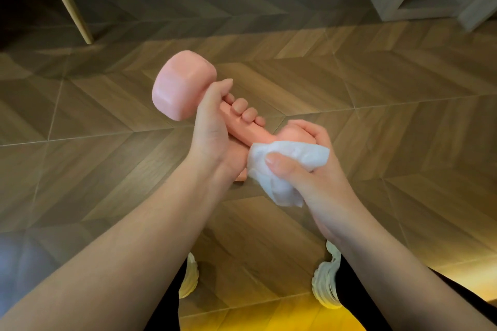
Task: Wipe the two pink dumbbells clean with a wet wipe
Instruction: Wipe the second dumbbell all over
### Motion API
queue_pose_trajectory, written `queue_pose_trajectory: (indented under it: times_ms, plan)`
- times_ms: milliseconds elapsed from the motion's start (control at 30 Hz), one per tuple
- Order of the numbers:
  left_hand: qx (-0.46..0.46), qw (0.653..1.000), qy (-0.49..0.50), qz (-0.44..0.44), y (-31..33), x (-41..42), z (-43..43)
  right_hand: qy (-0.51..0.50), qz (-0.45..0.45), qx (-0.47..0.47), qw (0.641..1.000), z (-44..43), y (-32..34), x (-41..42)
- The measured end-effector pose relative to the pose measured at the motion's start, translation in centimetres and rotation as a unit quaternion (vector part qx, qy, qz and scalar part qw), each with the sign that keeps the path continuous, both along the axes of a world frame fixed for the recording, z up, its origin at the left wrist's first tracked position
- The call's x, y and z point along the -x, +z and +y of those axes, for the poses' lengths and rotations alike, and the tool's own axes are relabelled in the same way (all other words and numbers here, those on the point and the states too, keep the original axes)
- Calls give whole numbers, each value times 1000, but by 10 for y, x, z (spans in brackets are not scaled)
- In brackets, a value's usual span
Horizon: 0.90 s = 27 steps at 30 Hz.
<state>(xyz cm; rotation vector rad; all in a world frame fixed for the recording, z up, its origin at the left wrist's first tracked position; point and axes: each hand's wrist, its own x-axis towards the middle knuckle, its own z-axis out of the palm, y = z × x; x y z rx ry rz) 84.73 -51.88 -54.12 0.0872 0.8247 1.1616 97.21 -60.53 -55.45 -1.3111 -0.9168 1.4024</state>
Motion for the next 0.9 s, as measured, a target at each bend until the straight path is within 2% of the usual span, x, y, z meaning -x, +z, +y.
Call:
queue_pose_trajectory:
  times_ms: [100,233,333,467,567,700,833,900]
  plan:
    - [-3,1000,10,0,0,1,2,-20,28,10,999,1,-1,5]
    - [-17,1000,17,13,1,4,3,-55,141,90,984,6,-1,8]
    - [-27,999,14,18,2,4,4,-63,178,121,974,8,0,8]
    - [-49,999,-5,11,4,4,3,-16,198,125,972,12,1,0]
    - [-59,998,-10,-8,5,4,2,48,245,132,959,13,4,-8]
    - [-62,998,-10,-6,6,3,1,125,191,59,972,10,8,-5]
    - [-49,999,-3,-18,7,4,3,64,66,29,995,5,4,1]
    - [-45,999,6,-27,8,4,4,55,-8,-15,998,3,3,3]
